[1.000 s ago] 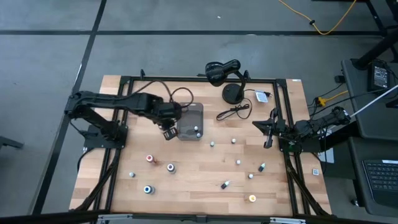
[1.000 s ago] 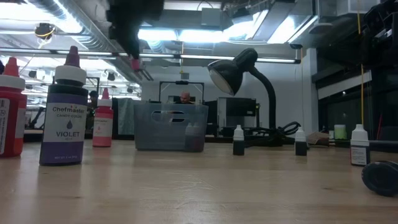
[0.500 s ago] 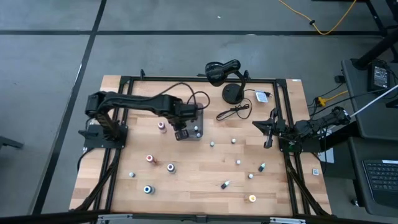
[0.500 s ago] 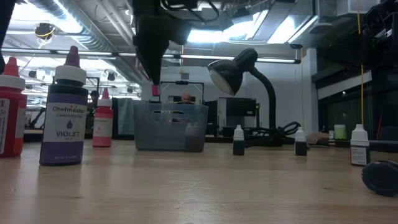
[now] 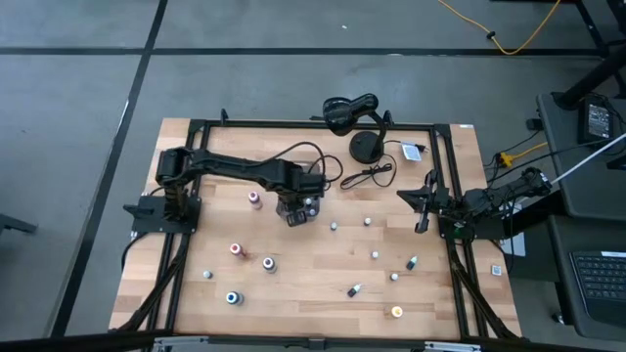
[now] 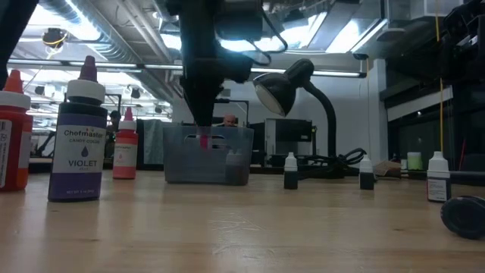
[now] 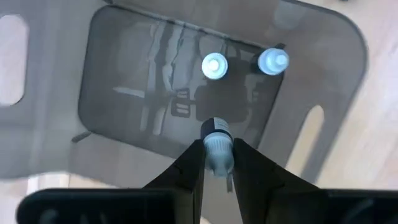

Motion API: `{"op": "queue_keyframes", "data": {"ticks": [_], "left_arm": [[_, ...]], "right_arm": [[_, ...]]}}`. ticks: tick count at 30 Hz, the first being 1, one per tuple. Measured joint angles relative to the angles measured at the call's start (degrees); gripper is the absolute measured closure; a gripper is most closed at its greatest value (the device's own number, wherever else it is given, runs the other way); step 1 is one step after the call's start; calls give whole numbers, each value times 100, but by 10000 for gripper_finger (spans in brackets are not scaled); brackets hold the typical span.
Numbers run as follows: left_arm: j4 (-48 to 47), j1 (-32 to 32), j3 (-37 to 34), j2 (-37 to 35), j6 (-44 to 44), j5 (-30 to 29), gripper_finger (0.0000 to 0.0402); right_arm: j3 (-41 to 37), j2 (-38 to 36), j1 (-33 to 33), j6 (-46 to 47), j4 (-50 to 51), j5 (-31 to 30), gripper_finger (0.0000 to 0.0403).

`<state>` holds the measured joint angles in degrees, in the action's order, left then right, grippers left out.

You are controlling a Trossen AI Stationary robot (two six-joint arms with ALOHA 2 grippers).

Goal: Pick & Place food coloring
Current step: Put the small pink food coloring bottle into the gray transparent bin

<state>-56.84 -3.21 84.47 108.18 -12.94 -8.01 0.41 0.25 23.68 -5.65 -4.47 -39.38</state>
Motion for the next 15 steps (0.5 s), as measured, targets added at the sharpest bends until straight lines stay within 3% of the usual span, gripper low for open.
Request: {"op": "queue_keyframes", "data": {"ticks": [15], "left_arm": [[367, 49, -8, 331, 536, 19, 341]], "right_arm": [[1, -1, 1, -1, -1, 0, 388]]}}
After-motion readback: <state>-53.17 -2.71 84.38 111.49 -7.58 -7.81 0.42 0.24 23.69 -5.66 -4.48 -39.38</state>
